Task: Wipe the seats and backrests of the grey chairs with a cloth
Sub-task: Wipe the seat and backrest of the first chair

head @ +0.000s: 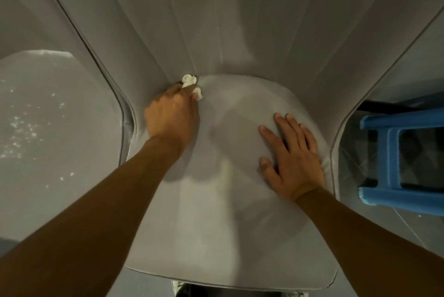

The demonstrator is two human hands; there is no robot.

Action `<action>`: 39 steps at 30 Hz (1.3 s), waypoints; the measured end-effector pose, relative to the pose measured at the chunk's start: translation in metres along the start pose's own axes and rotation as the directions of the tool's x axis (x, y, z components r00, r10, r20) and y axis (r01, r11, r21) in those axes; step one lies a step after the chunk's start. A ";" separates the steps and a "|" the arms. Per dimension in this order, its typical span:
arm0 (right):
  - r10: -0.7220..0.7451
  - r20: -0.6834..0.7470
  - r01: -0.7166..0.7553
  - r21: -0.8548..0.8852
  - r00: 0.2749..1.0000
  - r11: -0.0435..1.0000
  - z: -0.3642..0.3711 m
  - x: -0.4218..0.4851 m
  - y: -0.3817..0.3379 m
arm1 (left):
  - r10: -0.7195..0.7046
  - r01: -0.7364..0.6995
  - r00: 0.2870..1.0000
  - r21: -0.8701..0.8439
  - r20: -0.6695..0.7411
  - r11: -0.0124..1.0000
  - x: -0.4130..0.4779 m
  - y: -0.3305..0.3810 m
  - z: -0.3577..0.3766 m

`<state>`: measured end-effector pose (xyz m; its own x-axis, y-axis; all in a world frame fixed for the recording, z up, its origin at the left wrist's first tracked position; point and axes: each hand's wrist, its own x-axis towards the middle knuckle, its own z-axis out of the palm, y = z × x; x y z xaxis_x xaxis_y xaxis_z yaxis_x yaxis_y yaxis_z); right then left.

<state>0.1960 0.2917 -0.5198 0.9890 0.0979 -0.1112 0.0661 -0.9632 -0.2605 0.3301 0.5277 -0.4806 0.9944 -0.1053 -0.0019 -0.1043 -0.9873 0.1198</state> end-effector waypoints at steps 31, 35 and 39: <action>-0.006 0.017 0.006 0.013 1.000 1.000 -0.002 0.000 0.002 | -0.104 0.090 0.981 0.091 0.166 0.992 0.014 0.021 -0.008; -0.004 0.008 0.004 0.019 1.000 1.000 -0.001 0.000 0.002 | -0.195 0.198 0.967 0.001 0.166 0.980 -0.006 0.014 -0.013; -0.006 -0.003 0.006 0.022 1.000 1.000 0.000 0.000 0.002 | -0.127 0.129 0.985 -0.012 0.115 0.992 -0.014 0.010 -0.006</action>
<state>0.1967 0.2894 -0.5201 0.9890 0.1025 -0.1068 0.0687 -0.9568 -0.2825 0.3149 0.5200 -0.4739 0.9913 0.0079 -0.1310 0.0251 -0.9912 0.1300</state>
